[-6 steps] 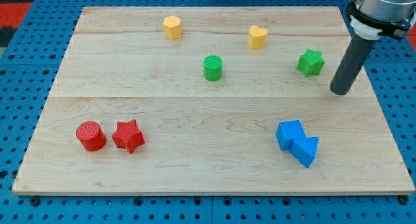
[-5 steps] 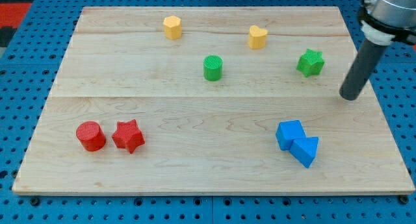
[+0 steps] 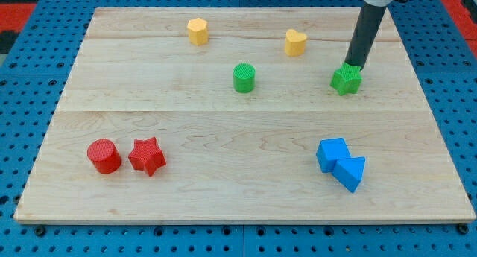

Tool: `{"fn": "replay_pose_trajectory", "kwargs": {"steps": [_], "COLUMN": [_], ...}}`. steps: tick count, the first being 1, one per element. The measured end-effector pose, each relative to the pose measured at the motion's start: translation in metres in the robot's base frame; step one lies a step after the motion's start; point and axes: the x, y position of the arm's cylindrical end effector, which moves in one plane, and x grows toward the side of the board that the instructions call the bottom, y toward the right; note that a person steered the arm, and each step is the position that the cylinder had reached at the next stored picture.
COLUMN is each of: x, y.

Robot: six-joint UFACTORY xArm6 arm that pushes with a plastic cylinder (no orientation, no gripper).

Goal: Put the green star on the top of the blue cube

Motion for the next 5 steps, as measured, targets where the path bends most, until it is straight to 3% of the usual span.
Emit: {"fn": "replay_pose_trajectory", "kwargs": {"steps": [1,2,3,4,5], "x": [0.029,0.048,-0.014,-0.032,-0.030], "y": [0.038,0.031,-0.010,-0.043,-0.036]}}
